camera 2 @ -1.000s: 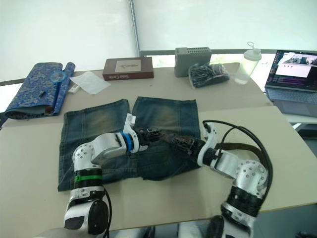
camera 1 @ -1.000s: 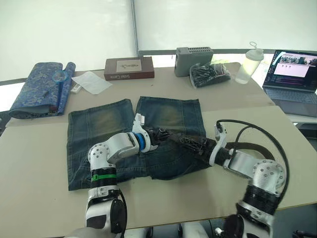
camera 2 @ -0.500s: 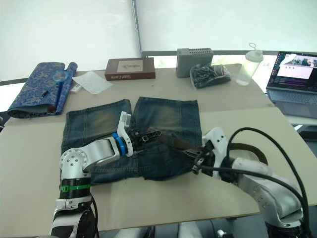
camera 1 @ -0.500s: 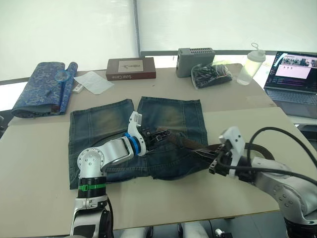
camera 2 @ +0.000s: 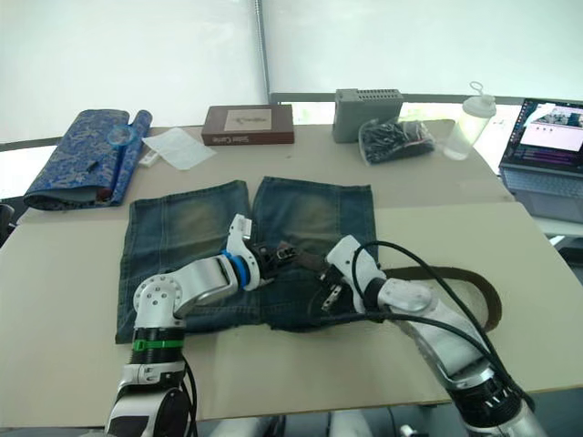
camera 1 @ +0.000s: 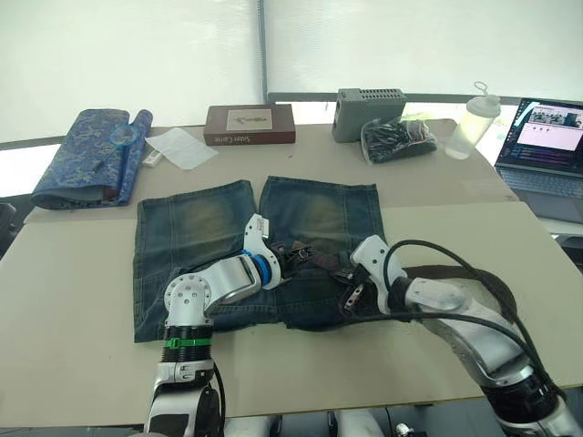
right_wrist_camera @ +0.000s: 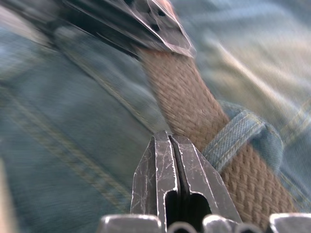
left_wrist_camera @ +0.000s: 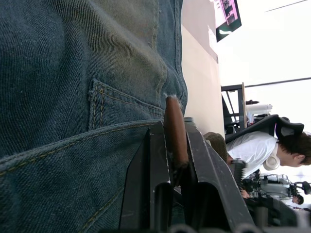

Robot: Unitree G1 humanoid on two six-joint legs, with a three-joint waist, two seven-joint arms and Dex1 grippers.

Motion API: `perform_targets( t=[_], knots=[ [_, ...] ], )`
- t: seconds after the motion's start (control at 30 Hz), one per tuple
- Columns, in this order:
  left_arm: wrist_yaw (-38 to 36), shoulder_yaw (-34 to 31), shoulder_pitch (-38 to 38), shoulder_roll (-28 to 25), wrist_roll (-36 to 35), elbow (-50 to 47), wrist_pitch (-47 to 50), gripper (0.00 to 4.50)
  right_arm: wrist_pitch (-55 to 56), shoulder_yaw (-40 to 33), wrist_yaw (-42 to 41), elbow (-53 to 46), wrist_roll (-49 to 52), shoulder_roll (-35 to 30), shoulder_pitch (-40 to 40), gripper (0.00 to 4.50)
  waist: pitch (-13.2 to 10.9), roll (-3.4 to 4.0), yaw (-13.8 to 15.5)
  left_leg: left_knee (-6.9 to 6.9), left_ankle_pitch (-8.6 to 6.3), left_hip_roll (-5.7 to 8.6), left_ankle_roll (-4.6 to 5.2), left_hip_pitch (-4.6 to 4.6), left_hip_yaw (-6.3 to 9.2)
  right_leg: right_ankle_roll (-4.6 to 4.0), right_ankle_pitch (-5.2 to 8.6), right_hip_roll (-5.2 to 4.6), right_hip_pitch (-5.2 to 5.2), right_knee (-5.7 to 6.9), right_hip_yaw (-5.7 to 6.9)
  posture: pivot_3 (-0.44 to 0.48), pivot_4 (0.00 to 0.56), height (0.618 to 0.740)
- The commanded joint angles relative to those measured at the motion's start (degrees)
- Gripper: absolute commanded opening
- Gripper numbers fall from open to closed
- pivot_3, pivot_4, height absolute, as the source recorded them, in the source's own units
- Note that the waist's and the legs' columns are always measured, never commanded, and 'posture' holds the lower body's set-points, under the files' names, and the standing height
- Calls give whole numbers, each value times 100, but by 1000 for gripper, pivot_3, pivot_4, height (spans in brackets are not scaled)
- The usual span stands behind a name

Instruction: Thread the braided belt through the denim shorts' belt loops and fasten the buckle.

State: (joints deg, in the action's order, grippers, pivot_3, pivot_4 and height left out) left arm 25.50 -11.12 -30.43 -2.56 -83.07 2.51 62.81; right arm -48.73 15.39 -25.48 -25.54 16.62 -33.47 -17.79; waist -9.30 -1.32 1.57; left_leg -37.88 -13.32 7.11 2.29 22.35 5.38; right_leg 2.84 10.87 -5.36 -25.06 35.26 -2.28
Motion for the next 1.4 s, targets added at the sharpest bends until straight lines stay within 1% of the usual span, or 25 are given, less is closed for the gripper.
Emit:
perform_targets(
  t=[0.03, 0.1, 0.23, 0.4, 0.5, 0.57, 0.63, 0.7, 0.9, 1.13, 1.2, 1.3, 1.4],
  knots=[
    [194, -143, 150, -48, -278, -418, -66, 0, -143, -51, 50, 89, -204, -37, -68, 32, 0, 0, -4, 0, 0, 0, 0, 0, 0, 0, 0, -1, -1, 1, -2, 0, 150, 740],
    [277, -220, 263, -108, -438, -598, -129, 0, -155, -27, -2, 139, -270, -103, -49, 32, 0, 0, -9, 0, 0, -1, 0, -2, 0, 0, 0, 1, 0, 1, -2, 0, 150, 740],
    [534, -404, 579, -421, -1156, -1109, -260, 0, -217, -118, -65, 298, -313, -119, -102, 32, 0, 0, -13, 0, 0, -1, -2, -4, 0, 0, 0, 2, 1, 3, -1, 0, 150, 740],
    [805, -549, 1199, -1143, -1998, -1663, -575, 0, -229, -194, -182, 433, -324, -164, -137, 32, 0, 1, -18, 0, 0, -1, -2, -7, 0, 0, 0, 2, 3, 5, -1, 0, 150, 740],
    [890, -558, 1523, -1499, -2381, -1862, -834, 0, -249, -248, -225, 458, -303, -156, -139, 32, 1, 1, -24, 0, 0, -2, -2, -9, 0, -1, 0, 2, 2, 6, -4, 0, 150, 740],
    [902, -699, 1807, -1791, -2669, -1947, -1023, 0, -256, -284, -251, 509, -294, -148, -161, 32, 1, 1, -22, 0, -2, -2, -5, -12, 0, -2, 0, 2, 5, 6, -2, 0, 150, 740],
    [869, -847, 2002, -1966, -2926, -1976, -1201, 0, -255, -319, -279, 558, -289, -154, -174, 32, 1, 1, -17, 0, -2, -2, -5, -13, 0, -3, 0, 2, 5, 6, -3, 0, 150, 740],
    [663, -993, 2098, -2136, -2993, -1946, -1210, 0, -283, -388, -307, 610, -248, -141, -191, 32, 1, 1, -8, 0, -4, -2, -4, -14, 1, -3, 0, 1, 7, 5, -1, 0, 150, 740],
    [283, -1473, 2153, -2296, -2993, -1611, -1221, 0, -262, -490, -407, 760, -279, -167, -233, 32, 1, 1, 67, 0, -11, 0, 8, -22, 1, -3, 0, 1, 22, -8, 5, 0, 150, 740],
    [-318, -2102, 2348, -2535, -2993, -1335, -659, 0, -283, -631, -478, 830, -285, -265, -209, 32, 1, 1, 79, 0, -20, 0, 21, -26, 3, -2, 0, 2, 26, -11, 9, 0, 150, 740],
    [-560, -2338, 2492, -2694, -2993, -1209, -431, 0, -309, -671, -481, 839, -272, -267, -193, 32, 1, 1, 73, 0, -22, 0, 23, -26, 2, -2, 0, 2, 26, -12, 8, 0, 150, 740],
    [-1044, -2790, 2925, -3213, -2993, -855, 17, 0, -379, -756, -469, 880, -233, -240, -178, 32, 1, 1, 50, 1, -24, -2, 26, -25, 3, -4, 0, 6, 20, -9, 9, 0, 150, 740],
    [-1271, -3125, 3206, -3592, -2993, -483, 202, 0, -378, -773, -485, 943, -234, -234, -185, 32, 1, 2, 51, 5, -28, -4, 32, -27, 3, -8, 3, 7, 1, -5, 9, 0, 150, 740]
  ],
)
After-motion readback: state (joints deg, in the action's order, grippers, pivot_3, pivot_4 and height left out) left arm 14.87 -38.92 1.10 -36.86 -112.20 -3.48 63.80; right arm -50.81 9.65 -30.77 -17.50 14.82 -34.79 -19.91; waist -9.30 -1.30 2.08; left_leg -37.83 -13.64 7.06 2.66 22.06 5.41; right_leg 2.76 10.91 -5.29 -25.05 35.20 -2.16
